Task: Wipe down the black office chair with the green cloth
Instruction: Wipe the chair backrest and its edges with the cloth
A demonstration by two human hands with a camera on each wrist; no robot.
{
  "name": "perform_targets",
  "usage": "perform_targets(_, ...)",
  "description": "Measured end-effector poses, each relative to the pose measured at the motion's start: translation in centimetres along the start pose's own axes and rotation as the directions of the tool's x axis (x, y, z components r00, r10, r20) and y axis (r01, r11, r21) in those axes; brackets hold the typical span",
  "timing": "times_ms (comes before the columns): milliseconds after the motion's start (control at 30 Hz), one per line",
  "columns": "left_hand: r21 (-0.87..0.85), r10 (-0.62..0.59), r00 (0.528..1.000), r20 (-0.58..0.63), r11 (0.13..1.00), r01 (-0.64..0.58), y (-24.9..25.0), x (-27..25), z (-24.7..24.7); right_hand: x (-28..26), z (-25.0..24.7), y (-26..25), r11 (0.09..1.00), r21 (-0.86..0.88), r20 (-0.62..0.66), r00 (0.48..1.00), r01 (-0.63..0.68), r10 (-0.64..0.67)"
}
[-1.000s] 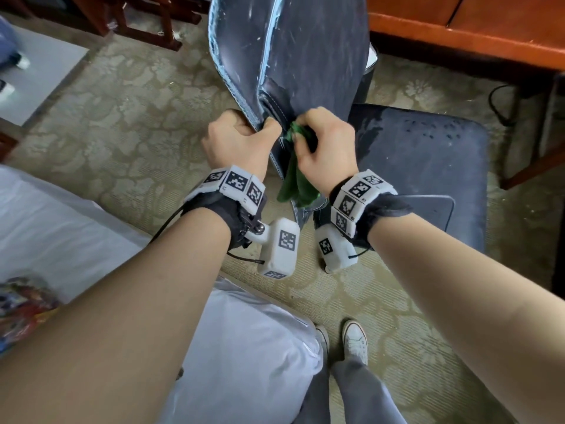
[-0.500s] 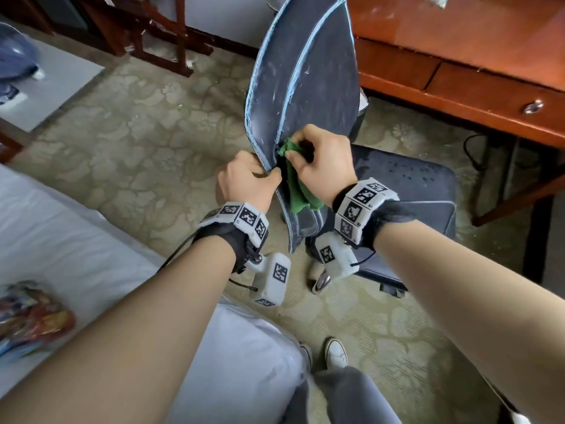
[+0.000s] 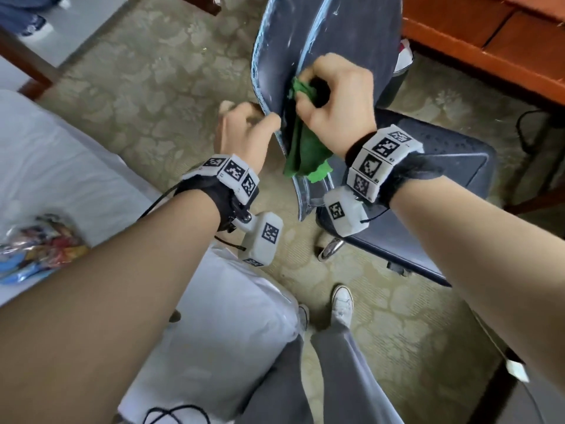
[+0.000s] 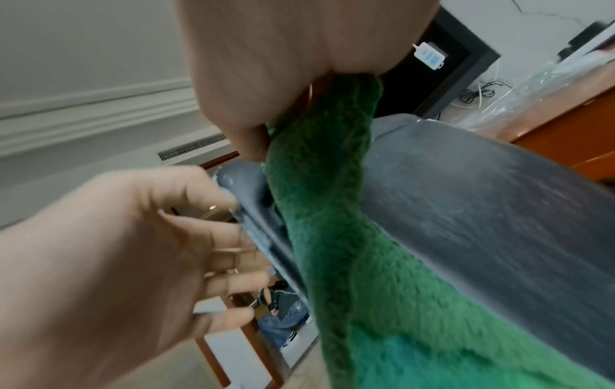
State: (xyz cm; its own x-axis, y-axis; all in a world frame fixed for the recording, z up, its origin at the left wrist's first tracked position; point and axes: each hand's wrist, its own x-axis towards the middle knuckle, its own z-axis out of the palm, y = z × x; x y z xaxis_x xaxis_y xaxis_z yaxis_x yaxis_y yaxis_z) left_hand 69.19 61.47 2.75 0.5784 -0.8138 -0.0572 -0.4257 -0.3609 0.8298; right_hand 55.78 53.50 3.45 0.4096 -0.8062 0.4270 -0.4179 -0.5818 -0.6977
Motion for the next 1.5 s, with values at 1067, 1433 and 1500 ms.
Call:
perform_targets(1067,-0.175,-0.104,0.971,-0.216,0.982,0.067,3.2,0.0,1.6,1.8,-0.6,0.3,0.988,0.069,0.146,0.981,-0.141,0.130)
perform_targets(1433,-0.040,-0.193,0.944,-0.268,0.981,0.189,4.3,0.5,1.3,2.9,0.0,1.3,0.994,0.062,0.356,0.932,-0.095,0.067)
perform_targets(1500,-0.027,-0.210,0.940,-0.270,0.977,0.211,4.4,0.6,1.2,3.6,-0.1,1.4,0.994,0.033,0.366,0.926,-0.109,0.089)
